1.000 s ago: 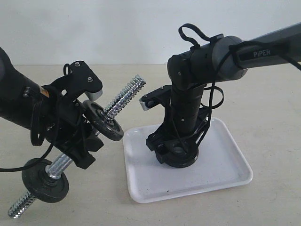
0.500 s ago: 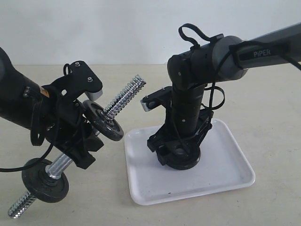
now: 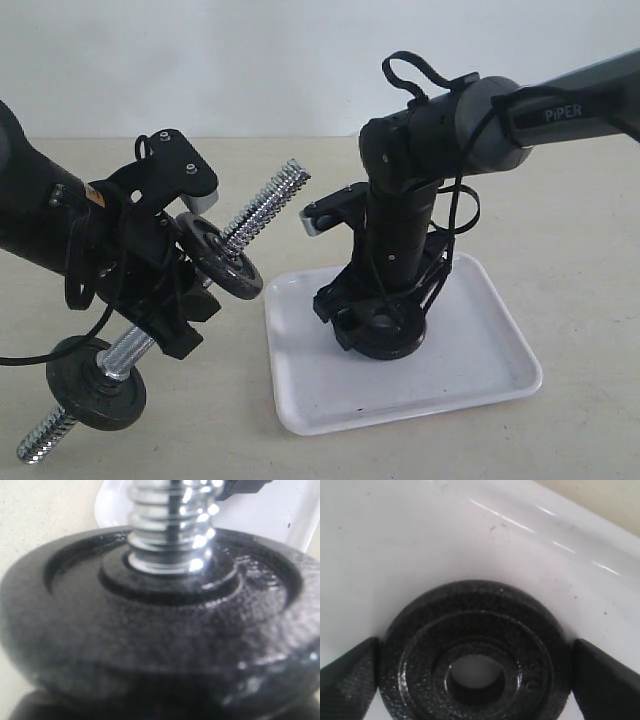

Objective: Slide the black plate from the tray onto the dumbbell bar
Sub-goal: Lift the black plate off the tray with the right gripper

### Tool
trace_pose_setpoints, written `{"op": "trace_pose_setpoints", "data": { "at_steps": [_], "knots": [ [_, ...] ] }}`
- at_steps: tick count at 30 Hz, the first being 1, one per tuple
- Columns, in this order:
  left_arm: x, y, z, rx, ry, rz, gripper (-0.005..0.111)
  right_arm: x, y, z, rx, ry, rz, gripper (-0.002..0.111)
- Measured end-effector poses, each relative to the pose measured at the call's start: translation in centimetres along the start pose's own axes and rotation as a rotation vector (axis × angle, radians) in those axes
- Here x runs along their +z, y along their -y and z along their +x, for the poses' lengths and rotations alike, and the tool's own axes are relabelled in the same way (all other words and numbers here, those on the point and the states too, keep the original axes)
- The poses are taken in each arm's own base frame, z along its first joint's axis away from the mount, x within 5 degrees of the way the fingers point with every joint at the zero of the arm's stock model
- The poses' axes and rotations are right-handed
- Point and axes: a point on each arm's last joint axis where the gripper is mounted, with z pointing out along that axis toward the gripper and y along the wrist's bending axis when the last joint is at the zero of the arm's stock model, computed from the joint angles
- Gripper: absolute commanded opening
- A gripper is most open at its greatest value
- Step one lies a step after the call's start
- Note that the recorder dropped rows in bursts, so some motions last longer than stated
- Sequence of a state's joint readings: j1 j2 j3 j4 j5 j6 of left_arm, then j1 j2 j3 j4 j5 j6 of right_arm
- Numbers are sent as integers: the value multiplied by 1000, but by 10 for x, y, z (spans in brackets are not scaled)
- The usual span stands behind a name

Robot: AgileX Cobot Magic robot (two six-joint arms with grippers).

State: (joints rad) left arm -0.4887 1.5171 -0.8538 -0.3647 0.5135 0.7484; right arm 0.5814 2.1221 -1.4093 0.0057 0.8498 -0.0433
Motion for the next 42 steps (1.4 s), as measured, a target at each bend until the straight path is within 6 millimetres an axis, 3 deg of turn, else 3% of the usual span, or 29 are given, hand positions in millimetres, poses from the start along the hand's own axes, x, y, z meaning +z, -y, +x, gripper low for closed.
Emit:
{"op": "trace_pose_setpoints", "data": {
  "at_steps": [7,14,24,42],
  "knots": [
    [0,0,0,0,0,0,4,-13,0,-3,-2,106,9,0],
    [0,0,0,0,0,0,4,-57,0,1,-9,169,12,0],
    [0,0,0,4,-2,-2,4,-85,1,11,-46,153,24,0],
    [0,0,5,93,-62,-1,4,-188,-1,44,-84,374,37,0]
  ]
}}
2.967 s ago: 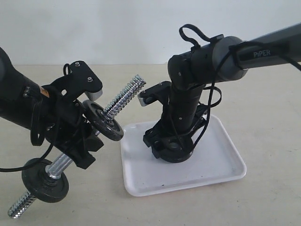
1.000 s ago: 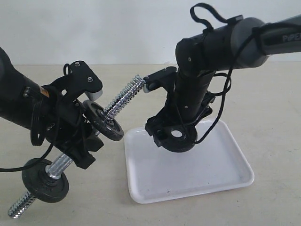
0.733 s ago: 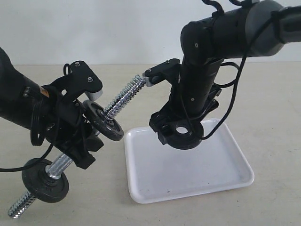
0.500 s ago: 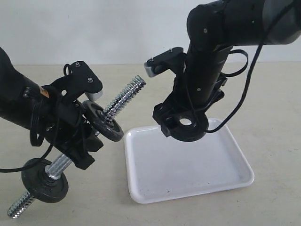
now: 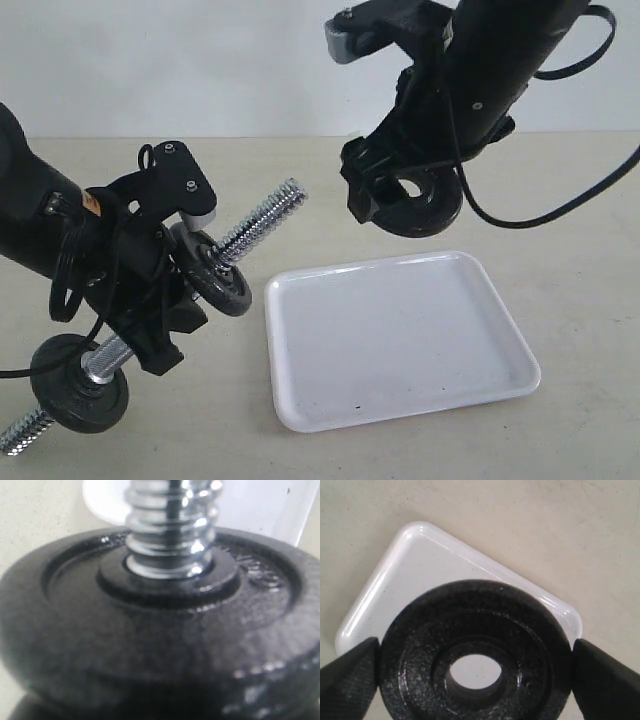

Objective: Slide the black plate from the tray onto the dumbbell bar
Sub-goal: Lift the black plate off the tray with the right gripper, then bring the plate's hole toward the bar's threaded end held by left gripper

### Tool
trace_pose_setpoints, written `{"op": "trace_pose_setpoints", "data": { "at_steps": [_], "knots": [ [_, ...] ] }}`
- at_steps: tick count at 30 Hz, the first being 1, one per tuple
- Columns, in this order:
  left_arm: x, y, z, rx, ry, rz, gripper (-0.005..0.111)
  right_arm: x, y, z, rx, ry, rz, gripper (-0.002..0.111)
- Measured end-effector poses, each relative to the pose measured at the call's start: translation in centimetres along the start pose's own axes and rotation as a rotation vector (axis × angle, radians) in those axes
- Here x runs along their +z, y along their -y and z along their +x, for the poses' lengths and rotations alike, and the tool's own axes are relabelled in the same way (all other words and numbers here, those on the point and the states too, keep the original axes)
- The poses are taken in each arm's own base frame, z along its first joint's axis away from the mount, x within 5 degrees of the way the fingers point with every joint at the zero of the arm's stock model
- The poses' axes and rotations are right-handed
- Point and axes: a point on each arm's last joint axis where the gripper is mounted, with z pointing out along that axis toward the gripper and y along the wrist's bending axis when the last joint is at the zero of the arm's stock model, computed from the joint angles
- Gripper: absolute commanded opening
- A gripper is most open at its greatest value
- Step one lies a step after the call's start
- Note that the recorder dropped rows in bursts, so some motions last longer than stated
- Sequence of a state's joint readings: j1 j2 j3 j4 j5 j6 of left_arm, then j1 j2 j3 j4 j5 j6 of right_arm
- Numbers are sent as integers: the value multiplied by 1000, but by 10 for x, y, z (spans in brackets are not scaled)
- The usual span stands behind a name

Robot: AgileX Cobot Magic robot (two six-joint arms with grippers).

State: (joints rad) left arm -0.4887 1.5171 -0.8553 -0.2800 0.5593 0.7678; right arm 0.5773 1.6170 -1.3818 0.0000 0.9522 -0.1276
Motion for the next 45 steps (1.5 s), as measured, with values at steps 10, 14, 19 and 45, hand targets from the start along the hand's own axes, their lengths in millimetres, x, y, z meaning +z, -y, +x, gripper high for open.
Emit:
{"op": "trace_pose_setpoints", "data": {
  "at_steps": [10,14,19,45],
  "knots": [
    [0,0,1,42,-11,3,4,-20,-14,0,18,60,-163,0],
    [0,1,0,63,-3,10,4,-20,-17,0,15,68,-206,0],
    [-3,4,-3,108,41,34,4,-21,-22,-1,9,83,-260,0],
    [-28,15,4,185,96,47,4,-54,-29,-19,-58,170,-349,0]
  ]
}}
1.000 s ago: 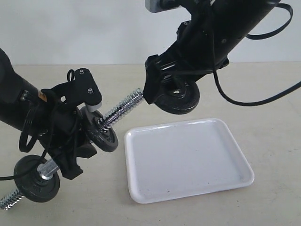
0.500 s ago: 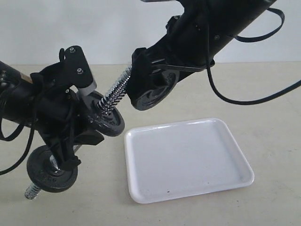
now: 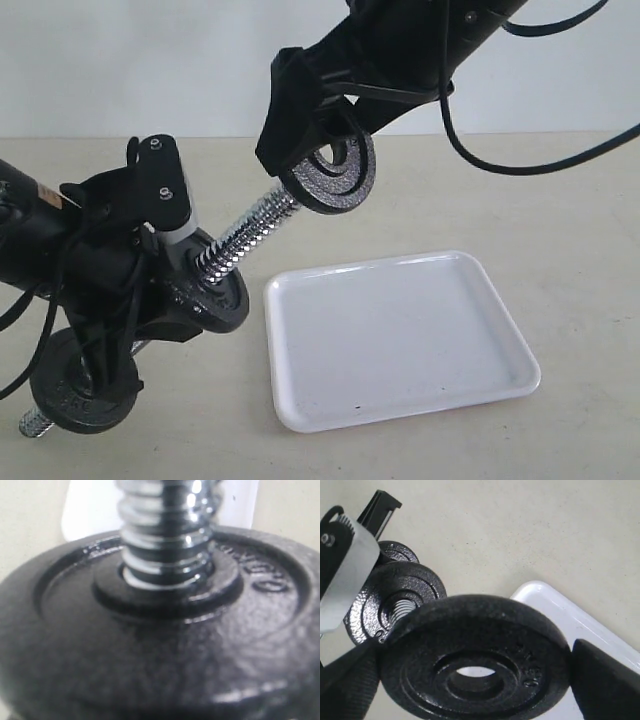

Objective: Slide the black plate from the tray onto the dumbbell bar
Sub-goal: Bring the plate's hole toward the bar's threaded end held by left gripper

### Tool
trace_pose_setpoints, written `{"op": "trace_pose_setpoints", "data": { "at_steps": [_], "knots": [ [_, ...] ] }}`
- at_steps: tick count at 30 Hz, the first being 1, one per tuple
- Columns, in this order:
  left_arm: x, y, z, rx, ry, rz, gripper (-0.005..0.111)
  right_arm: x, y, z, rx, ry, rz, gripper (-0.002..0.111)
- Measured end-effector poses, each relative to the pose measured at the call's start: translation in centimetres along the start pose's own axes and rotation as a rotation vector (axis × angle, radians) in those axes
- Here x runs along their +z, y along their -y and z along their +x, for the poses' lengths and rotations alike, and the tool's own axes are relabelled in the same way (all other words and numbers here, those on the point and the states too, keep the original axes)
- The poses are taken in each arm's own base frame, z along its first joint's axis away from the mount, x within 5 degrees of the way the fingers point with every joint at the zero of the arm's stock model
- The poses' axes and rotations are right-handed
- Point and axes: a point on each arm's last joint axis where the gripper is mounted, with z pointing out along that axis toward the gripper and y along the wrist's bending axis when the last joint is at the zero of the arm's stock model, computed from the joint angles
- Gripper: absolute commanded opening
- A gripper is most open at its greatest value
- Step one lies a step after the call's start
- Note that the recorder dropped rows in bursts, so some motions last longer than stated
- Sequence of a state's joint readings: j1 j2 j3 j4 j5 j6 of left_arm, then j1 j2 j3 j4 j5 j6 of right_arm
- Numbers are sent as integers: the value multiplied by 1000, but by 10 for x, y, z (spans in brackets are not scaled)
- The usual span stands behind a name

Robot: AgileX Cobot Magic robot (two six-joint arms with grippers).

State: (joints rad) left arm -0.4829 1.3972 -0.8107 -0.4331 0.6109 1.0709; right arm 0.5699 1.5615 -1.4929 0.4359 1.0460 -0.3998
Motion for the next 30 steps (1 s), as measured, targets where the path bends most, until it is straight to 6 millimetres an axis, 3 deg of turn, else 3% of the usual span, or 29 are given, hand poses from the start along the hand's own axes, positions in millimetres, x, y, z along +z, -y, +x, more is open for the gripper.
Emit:
{"op": "trace_pose_setpoints", "data": {
  "at_steps": [22,30],
  "knots": [
    [-2,1,1,23,-7,3,4,0,-3,3,7,-29,-33,0],
    [-3,4,2,58,7,9,4,13,-2,2,18,-55,-82,0]
  ]
}}
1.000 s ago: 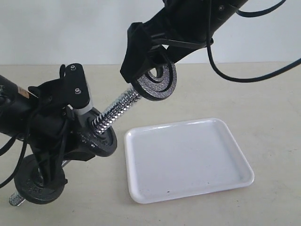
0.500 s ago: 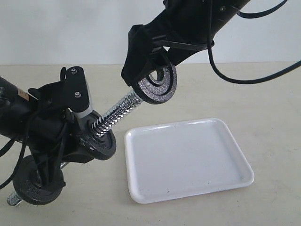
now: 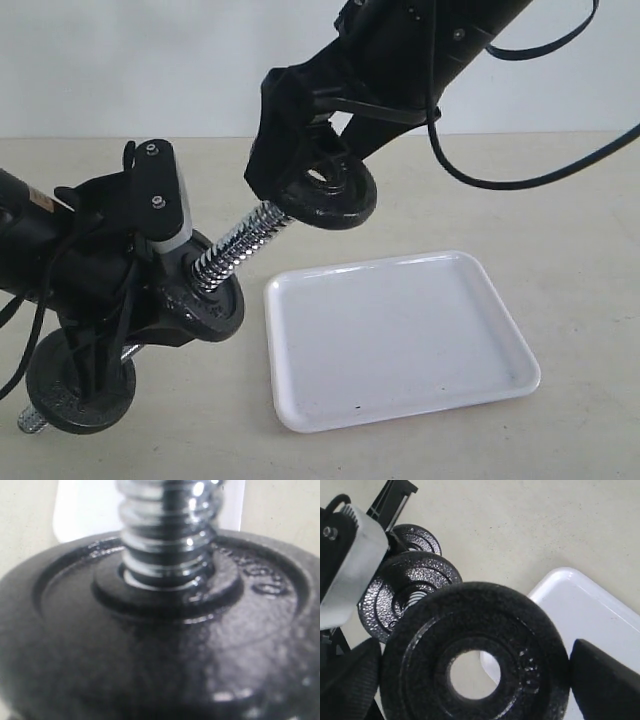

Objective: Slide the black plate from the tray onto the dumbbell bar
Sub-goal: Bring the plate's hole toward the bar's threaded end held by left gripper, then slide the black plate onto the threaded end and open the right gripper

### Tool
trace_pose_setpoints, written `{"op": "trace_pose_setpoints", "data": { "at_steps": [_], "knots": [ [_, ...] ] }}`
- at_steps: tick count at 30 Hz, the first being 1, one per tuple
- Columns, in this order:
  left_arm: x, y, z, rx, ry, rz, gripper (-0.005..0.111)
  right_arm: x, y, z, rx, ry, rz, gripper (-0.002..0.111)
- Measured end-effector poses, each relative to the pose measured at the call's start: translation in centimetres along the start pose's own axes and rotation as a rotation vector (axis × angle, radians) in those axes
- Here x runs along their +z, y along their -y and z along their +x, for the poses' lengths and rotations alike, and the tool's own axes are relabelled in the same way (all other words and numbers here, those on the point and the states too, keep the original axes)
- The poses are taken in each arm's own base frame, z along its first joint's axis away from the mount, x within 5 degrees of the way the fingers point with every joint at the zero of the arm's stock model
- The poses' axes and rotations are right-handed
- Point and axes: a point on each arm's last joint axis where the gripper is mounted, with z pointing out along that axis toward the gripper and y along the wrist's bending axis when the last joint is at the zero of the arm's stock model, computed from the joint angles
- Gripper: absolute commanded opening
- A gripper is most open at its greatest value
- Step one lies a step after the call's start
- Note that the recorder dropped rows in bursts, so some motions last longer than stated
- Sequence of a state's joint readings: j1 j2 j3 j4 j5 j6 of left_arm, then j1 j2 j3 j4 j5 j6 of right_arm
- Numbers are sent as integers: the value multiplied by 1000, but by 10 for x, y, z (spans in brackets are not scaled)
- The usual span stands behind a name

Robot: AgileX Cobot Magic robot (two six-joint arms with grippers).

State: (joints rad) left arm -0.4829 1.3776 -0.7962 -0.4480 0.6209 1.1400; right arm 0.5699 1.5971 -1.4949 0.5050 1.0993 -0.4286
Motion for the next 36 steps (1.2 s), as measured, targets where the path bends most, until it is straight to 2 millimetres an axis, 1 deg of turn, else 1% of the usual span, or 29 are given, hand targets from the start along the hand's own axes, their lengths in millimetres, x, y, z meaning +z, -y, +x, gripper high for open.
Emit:
{"op": "trace_pose_setpoints", "data": {
  "at_steps": [6,18,25,31,36],
  "knots": [
    [0,1,-2,15,21,13,4,6,1,-2,9,8,-30,0],
    [0,1,-3,11,28,9,4,6,1,-2,9,12,-29,0],
    [-1,0,-4,-5,38,-11,4,6,3,-6,12,55,-8,0],
    [-1,-1,-4,-26,43,-19,4,-9,-3,-20,-15,92,-4,0],
    [-1,-4,-5,-67,59,-54,4,-12,-6,-20,-4,75,-23,0]
  ]
}}
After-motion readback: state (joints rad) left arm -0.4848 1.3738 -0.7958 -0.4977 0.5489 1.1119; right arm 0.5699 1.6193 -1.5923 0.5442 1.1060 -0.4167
